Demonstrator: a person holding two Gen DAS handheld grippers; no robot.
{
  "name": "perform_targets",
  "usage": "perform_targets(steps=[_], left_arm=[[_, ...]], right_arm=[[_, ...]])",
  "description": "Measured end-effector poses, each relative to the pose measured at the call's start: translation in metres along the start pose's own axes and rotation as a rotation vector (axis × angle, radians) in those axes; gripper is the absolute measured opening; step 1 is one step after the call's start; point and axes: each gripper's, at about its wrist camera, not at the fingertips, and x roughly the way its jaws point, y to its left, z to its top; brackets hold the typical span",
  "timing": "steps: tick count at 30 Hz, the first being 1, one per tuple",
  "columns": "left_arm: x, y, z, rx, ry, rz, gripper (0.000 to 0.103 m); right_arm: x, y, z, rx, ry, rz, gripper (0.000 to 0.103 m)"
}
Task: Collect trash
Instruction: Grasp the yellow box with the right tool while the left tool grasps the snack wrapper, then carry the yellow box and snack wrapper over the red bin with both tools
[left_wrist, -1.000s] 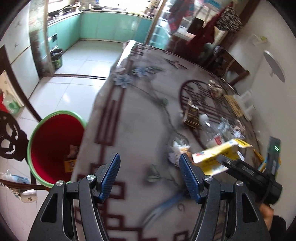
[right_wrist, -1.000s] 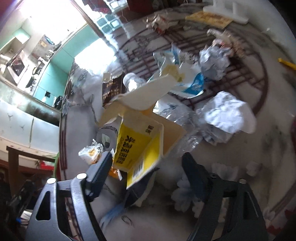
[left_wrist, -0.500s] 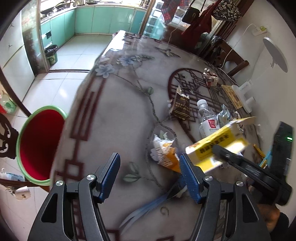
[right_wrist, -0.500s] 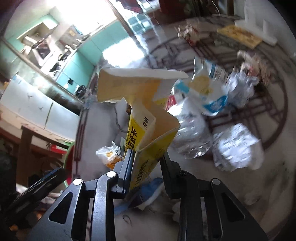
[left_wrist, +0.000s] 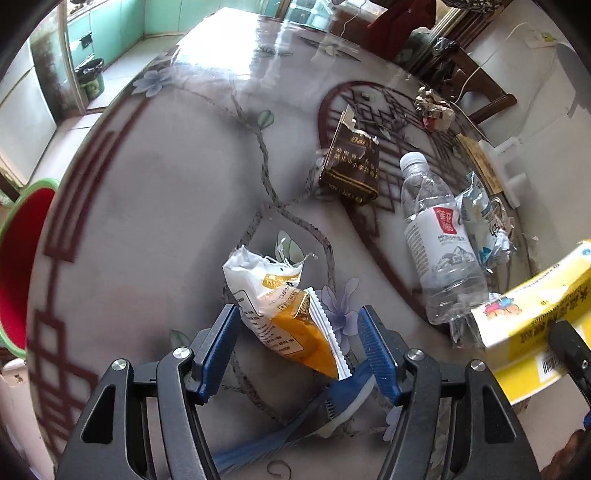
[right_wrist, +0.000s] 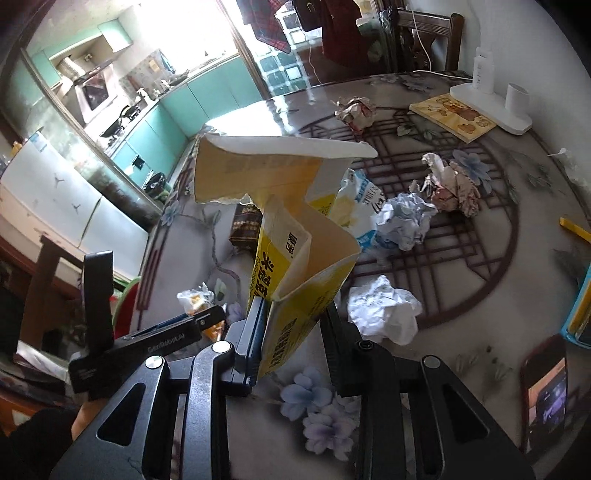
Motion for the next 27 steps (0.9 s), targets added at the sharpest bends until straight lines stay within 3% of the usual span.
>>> perform_targets(steps=[1, 4, 13, 27], left_arm=[[0.001, 0.0, -0.001, 0.005, 0.001, -0.001, 0.034], [0.0, -0.003, -0.002, 0.03, 0.002, -0.012, 0.024], [-0.067, -0.001, -0.004, 0.092, -0.144, 0.018, 0.022], [-0.146, 0.038, -0.015, 0.04, -0.279, 0.043, 0.022]], right_arm=[[0.001, 0.0, 0.0, 0.0, 0.003, 0.001, 0.029], [0.001, 0.001, 0.001, -0.004, 0.008, 0.009, 0.029], [0.001, 0.028, 0.001, -0.062, -0.006, 0.046, 0.029], [0.001, 0.077, 0.0, -0.143, -0.034, 0.075, 0.029]])
